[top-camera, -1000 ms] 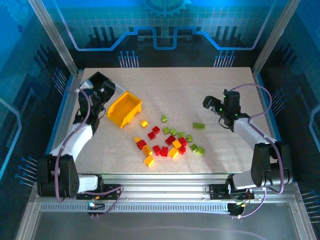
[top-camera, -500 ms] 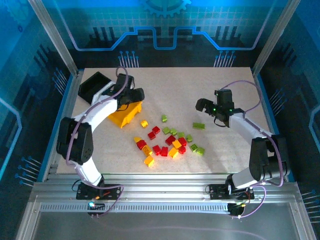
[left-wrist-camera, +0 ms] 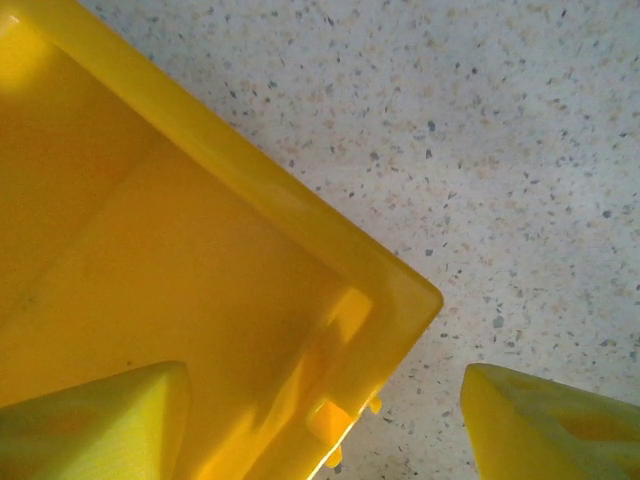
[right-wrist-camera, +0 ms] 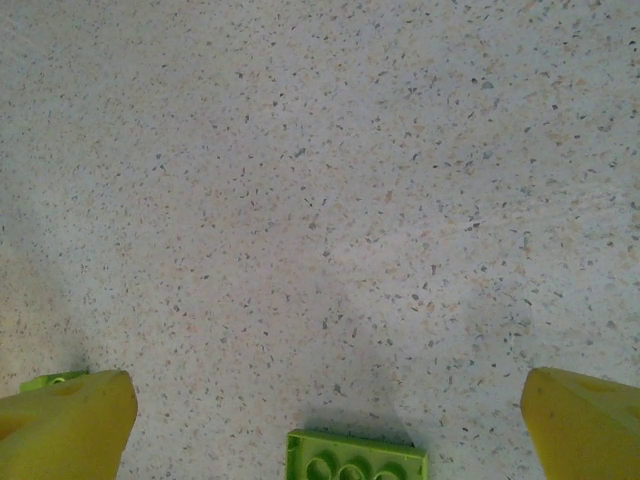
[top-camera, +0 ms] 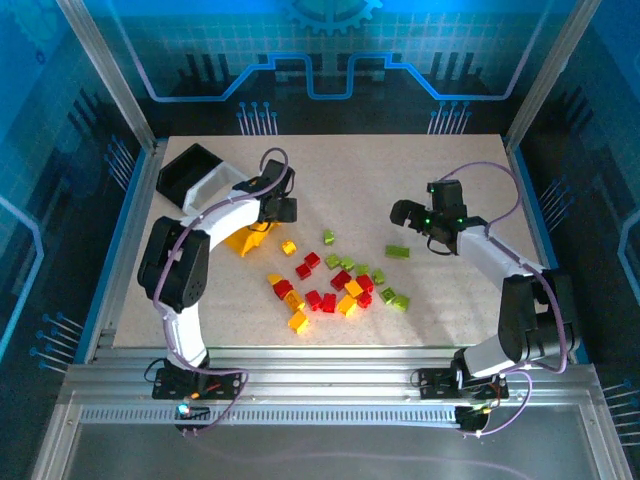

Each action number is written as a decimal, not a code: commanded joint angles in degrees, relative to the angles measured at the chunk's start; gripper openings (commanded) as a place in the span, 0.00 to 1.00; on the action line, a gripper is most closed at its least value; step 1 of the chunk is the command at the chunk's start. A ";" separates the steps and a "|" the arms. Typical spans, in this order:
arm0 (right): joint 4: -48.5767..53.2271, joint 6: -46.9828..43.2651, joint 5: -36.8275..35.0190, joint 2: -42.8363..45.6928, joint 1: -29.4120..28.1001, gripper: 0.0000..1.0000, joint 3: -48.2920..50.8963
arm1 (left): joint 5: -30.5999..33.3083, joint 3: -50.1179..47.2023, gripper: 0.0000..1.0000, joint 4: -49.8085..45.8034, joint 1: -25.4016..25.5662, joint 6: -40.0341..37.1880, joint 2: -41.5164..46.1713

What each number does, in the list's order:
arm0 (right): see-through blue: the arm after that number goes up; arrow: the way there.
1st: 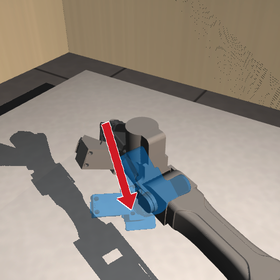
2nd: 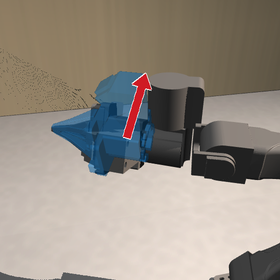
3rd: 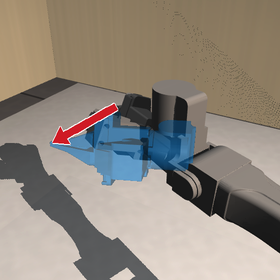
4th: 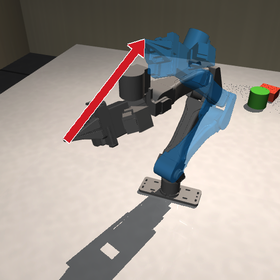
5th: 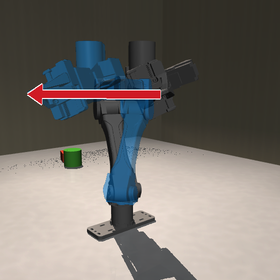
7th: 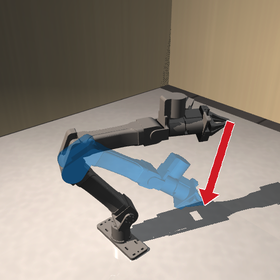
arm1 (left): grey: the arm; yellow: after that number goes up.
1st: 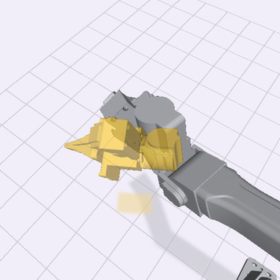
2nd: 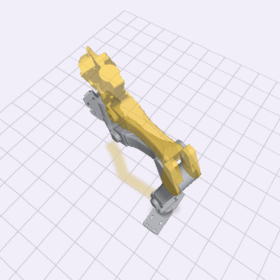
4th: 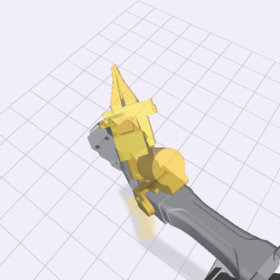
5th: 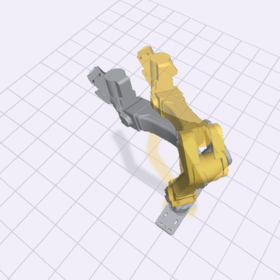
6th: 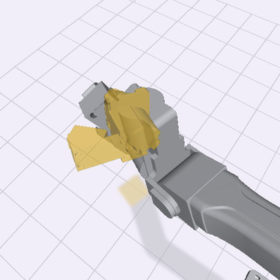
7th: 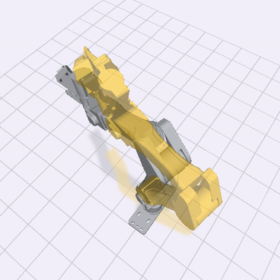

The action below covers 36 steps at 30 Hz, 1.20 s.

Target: Sort the legos into containers by color

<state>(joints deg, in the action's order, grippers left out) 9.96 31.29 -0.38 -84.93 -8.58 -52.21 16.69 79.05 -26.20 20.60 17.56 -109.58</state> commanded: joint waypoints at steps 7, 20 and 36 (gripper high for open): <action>2.61 0.43 0.40 2.11 -0.85 1.00 -0.91 | -9.36 11.61 0.71 -2.64 5.07 5.79 -5.68; 2.97 7.60 0.23 -3.70 -11.78 0.93 -6.50 | -15.53 34.17 0.72 -6.78 7.42 13.85 -14.27; 7.90 26.41 -9.05 -30.04 -30.53 0.87 -36.40 | -8.35 -12.42 0.99 10.27 -2.37 19.48 29.30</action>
<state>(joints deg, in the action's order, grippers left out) 14.66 53.52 -7.16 -111.02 -37.69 -83.22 6.13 70.48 -18.74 17.69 37.17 -82.61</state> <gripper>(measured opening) 0.868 0.988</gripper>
